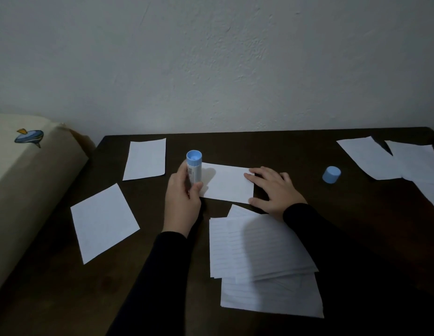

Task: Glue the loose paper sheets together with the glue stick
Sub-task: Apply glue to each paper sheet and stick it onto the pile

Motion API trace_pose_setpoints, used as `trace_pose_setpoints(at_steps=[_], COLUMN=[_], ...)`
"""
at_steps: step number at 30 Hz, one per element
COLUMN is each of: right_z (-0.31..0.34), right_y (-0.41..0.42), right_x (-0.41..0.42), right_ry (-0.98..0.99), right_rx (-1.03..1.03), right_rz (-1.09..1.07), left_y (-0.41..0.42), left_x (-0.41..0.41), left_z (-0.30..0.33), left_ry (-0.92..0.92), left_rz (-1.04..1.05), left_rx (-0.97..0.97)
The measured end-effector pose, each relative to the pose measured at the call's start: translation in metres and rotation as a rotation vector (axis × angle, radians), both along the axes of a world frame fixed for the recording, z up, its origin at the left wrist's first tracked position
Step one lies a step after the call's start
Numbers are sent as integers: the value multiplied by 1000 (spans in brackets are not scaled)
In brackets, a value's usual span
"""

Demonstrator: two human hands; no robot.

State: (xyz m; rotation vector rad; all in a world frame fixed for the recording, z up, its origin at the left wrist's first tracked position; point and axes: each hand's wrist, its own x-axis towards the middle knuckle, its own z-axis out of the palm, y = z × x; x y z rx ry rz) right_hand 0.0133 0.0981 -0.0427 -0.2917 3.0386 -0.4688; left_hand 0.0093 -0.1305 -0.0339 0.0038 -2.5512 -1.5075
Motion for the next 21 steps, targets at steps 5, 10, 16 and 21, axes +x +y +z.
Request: trace_pose_setpoints(at_steps=[5,10,16,21], right_z=[2,3,-6,-2], right_y=[-2,-2,-1,-1], right_x=[2,10,2,5], right_ry=[47,192,139,130], right_rx=[-19,-159,-51,-123], right_rz=[-32,-87,-121,-44], left_y=[-1,0,4,4], left_x=[11,12,13,11], left_z=[8,10,9,10], left_ry=[86,93,37,-1], left_rz=[303,300,172,131], left_rx=[377,404,344,319])
